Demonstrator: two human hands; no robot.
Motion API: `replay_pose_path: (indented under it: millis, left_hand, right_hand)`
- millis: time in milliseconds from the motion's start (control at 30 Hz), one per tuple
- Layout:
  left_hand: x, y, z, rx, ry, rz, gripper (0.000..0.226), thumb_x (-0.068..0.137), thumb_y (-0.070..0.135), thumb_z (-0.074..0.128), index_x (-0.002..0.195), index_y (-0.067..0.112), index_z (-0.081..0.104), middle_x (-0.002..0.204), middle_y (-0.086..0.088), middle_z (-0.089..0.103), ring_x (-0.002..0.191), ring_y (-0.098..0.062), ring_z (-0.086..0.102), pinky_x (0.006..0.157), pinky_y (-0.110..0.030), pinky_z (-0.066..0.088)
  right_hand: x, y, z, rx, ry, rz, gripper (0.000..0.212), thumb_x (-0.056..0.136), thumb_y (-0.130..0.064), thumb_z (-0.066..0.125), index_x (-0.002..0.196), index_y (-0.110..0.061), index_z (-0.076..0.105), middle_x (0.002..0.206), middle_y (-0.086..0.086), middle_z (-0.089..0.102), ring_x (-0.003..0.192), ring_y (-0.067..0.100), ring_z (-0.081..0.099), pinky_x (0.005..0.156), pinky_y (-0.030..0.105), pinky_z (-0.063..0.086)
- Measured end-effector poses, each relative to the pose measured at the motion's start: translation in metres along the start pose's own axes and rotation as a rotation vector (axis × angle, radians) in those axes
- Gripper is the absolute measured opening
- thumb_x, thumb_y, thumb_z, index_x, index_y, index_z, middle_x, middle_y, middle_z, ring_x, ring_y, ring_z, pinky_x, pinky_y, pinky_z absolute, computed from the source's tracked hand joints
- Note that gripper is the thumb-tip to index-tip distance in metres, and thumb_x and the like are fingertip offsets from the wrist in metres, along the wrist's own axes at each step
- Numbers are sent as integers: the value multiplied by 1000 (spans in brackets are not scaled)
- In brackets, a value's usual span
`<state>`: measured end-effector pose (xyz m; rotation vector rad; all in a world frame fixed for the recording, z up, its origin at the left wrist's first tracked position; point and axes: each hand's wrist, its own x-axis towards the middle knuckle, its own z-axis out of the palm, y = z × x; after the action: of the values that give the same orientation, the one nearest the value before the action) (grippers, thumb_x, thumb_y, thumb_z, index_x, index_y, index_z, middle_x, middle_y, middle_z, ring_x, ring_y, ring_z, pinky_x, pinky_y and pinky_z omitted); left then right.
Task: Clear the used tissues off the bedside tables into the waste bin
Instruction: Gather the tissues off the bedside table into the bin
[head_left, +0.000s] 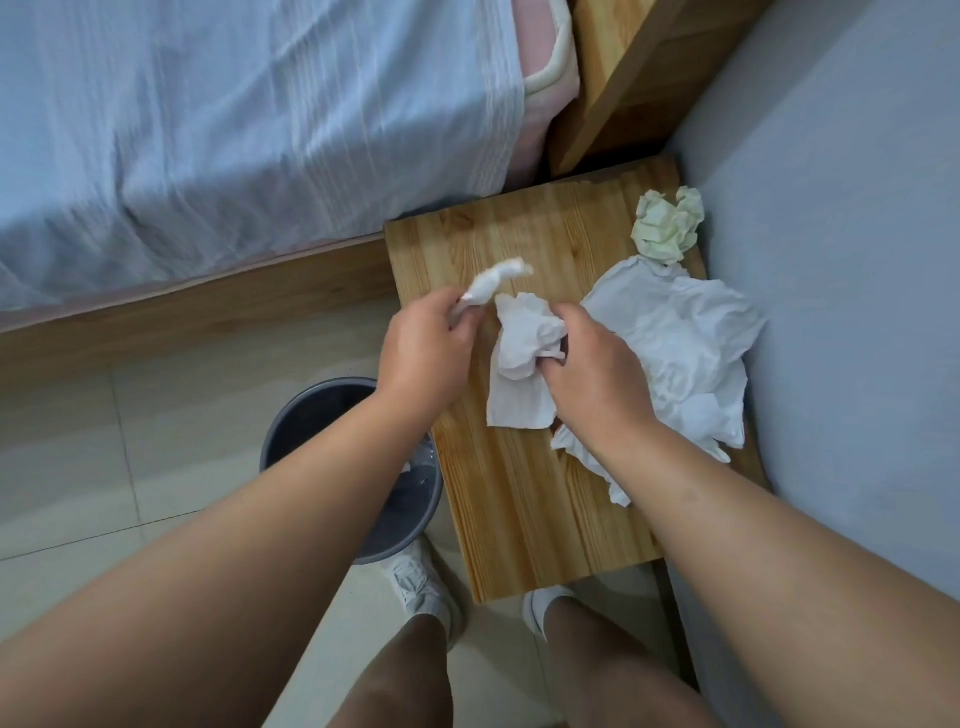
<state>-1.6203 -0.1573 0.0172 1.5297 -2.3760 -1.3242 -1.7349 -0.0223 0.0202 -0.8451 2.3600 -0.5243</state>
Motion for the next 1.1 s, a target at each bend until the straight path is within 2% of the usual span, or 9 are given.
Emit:
replay_pose_path:
  millis: [67,133,233,400,667,767,933,1033,1100]
  left_hand:
    - [-7,-7,-5,-207,22,-100,29,107,34,58,84,19,67,64,11,54,58,-9,49,54,-27,38]
    - [-18,-11,-11,-341,31,-153,36,107,35,58,94,3,67,68,0,54,62,-17,50,56,-34,42]
    - [-34,-19,-20,-453,35,-200,43,107,37,58,106,-5,65,70,-6,55,60,-17,50,51,-27,44]
    - [-70,-49,-41,-592,64,-261,24,107,43,56,101,32,77,60,6,61,54,-6,55,49,-17,48]
    - [-120,-123,-81,-666,208,-443,27,107,41,54,95,44,78,56,5,59,51,-7,53,48,-17,47]
    - [-136,-153,-93,-694,254,-532,29,107,37,55,92,35,80,54,6,58,49,-6,52,48,-16,47]
    - [-157,-196,-106,-722,276,-624,27,107,36,55,98,28,79,55,5,57,51,-8,52,57,-25,48]
    - [-164,-223,-106,-681,252,-674,36,104,39,58,103,7,75,60,0,59,54,-12,52,59,-30,46]
    - [-164,-238,-104,-645,220,-716,41,104,40,58,105,2,73,59,1,61,53,-12,51,56,-29,46]
  right_hand:
    - [-3,1,-3,-12,30,-11,6,97,-17,60,99,-15,64,79,-6,58,75,20,58,59,28,33]
    - [-7,2,-6,-35,48,-22,20,97,-18,59,78,-12,56,71,-7,48,66,18,50,53,28,29]
    - [-11,2,-16,-47,88,-36,28,98,-24,61,74,-12,57,78,-3,52,63,15,48,51,23,32]
    - [-19,-18,-35,6,164,-117,40,100,-30,61,64,-28,43,68,-11,47,57,8,45,50,25,29]
    - [-39,-81,-4,203,116,-157,31,102,-31,57,71,-30,52,62,-11,54,58,5,51,48,18,32]
    - [-53,-108,22,303,50,-180,27,101,-37,57,74,-35,57,70,-21,63,60,3,57,48,13,39]
    - [-70,-138,74,280,-107,-133,25,100,-46,54,81,-32,62,76,-15,68,65,5,61,50,25,45]
    - [-75,-146,109,199,-206,-93,27,99,-45,51,85,-25,63,78,-10,70,72,9,64,59,38,54]
    - [-76,-146,131,153,-236,-77,28,99,-43,51,83,-23,63,76,-10,69,71,9,63,56,33,49]
